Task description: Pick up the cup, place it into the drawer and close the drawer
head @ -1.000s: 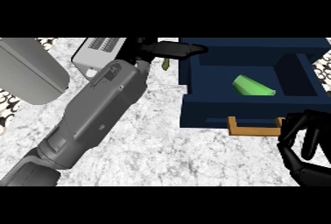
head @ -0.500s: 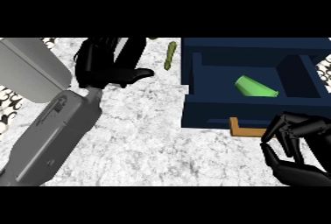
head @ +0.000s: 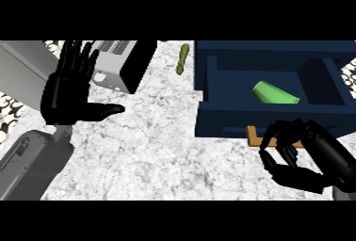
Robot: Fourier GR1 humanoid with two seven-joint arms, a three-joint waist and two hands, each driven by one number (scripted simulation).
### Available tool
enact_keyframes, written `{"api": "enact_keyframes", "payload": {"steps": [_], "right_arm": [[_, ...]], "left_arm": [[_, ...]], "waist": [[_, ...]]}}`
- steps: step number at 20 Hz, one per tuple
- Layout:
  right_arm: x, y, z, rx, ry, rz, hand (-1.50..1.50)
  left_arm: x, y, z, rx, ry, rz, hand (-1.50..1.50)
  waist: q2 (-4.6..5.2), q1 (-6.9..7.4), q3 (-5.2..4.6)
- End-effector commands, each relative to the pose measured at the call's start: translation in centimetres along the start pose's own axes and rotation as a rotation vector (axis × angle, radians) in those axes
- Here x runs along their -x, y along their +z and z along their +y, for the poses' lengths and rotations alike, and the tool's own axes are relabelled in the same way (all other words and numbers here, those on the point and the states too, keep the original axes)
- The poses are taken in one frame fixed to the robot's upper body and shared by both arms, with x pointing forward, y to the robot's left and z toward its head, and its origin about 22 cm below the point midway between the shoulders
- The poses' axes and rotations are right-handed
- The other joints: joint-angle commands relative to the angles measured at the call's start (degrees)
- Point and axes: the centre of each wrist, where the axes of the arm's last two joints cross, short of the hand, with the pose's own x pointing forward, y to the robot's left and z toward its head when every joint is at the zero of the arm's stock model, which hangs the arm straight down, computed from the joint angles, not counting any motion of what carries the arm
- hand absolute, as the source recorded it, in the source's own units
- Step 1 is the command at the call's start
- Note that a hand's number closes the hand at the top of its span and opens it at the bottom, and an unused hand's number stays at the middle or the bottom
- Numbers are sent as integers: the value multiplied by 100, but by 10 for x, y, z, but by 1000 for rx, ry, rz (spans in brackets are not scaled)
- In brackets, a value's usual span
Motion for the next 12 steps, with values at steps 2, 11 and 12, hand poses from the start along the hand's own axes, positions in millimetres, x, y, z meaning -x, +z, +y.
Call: {"api": "enact_keyframes", "payload": {"steps": [2, 11, 12], "right_arm": [[18, -15, 21, -59, 180, 18, 150], [74, -53, 60, -124, 264, 104, -150], [66, -71, 66, -138, 290, 114, -150]], "left_arm": [[4, 38, 45, -16, -13, -16, -150], [-9, 57, 78, -37, -4, -12, -150], [-10, 63, 80, -22, -5, 3, -150]], "waist": [[15, -33, -1], [17, -113, 1], [19, -86, 0]]}}
